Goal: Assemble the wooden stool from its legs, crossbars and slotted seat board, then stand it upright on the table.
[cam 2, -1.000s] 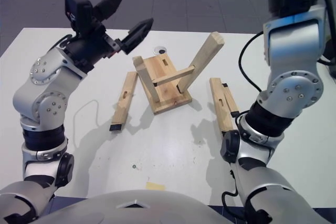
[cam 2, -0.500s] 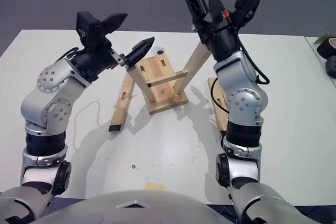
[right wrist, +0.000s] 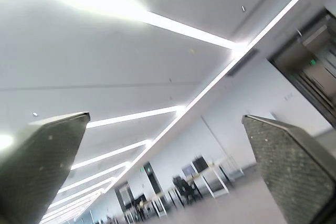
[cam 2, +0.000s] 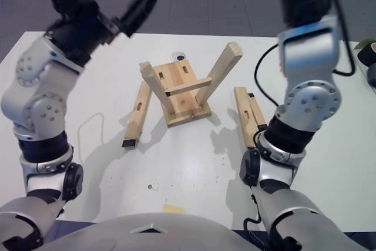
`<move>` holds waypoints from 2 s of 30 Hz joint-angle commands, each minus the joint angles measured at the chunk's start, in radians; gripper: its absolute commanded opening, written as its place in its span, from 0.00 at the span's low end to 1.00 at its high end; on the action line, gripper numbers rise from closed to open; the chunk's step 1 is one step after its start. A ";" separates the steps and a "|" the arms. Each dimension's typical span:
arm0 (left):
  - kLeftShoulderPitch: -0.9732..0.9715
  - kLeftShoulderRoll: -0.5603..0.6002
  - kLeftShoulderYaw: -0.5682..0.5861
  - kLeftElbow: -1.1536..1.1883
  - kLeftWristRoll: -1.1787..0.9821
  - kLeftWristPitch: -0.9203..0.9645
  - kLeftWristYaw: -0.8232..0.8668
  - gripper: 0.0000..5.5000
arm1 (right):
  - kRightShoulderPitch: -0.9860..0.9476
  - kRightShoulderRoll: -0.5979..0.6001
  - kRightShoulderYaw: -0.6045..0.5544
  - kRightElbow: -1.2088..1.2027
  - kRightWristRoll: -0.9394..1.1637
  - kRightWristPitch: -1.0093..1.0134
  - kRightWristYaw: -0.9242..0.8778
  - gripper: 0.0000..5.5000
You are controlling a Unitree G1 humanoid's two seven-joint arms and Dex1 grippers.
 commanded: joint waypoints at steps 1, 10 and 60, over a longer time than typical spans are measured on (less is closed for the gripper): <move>0.039 0.018 -0.042 -0.019 -0.020 0.044 -0.023 0.98 | 0.110 0.018 0.064 0.025 -0.036 0.030 0.023 0.98; 0.348 0.041 -0.344 0.188 0.247 -0.108 -0.110 0.98 | 0.487 0.078 0.389 0.250 -0.451 -0.019 0.204 0.98; 0.114 -0.079 0.053 0.287 0.108 -0.081 0.158 0.98 | 0.394 -0.098 0.331 -0.316 0.228 0.157 0.215 0.98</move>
